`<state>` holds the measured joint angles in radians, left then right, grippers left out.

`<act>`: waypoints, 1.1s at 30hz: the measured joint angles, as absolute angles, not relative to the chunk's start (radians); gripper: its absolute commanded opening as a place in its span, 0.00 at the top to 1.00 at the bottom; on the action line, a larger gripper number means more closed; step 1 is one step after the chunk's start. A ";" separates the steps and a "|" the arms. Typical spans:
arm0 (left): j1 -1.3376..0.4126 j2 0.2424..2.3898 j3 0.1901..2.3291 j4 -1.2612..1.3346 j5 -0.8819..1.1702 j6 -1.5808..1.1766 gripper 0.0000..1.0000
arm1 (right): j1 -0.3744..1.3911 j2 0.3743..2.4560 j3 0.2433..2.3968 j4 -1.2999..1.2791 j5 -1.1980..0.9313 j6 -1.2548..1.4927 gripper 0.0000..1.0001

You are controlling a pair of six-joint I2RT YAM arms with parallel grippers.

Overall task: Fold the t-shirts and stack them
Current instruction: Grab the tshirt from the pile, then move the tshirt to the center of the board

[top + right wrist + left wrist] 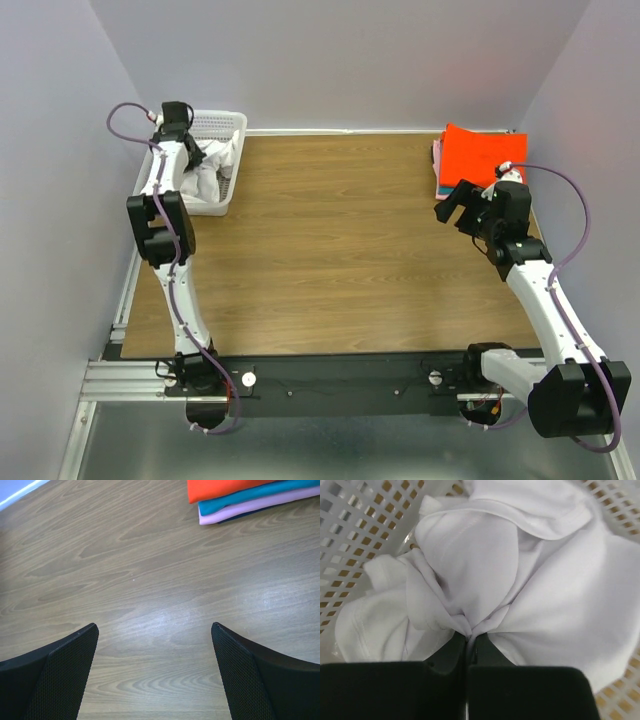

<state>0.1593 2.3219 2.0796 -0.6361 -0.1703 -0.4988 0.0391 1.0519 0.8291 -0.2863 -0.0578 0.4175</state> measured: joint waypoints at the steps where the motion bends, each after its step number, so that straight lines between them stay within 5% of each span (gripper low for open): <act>1: 0.159 2.292 2.080 -0.636 -0.164 -0.499 1.00 | 0.039 1.052 0.829 -0.286 -0.059 0.418 0.00; 14: 0.105 1.634 2.000 -0.516 -0.086 -0.493 1.00 | 0.039 0.985 0.829 -0.286 -0.137 0.418 0.00; 24: -0.330 1.330 1.697 -0.291 0.035 -0.434 1.00 | 0.039 0.895 0.829 -0.286 -0.146 0.437 0.00; 25: -0.358 1.313 1.654 -0.273 0.043 -0.434 0.96 | 0.039 0.883 0.829 -0.286 -0.144 0.438 0.00; 26: -0.392 1.294 1.590 -0.235 0.050 -0.434 0.72 | 0.039 0.869 0.829 -0.286 -0.140 0.439 0.00; 28: -0.435 1.269 1.485 -0.207 0.058 -0.432 0.40 | 0.039 0.850 0.829 -0.286 -0.130 0.441 0.00; 29: -0.451 1.265 1.431 -0.189 0.062 -0.438 0.14 | 0.039 0.845 0.829 -0.286 -0.126 0.442 0.00; 33: -0.463 1.306 1.265 -0.158 0.062 -0.451 0.01 | 0.039 0.842 0.829 -0.286 -0.117 0.445 0.00</act>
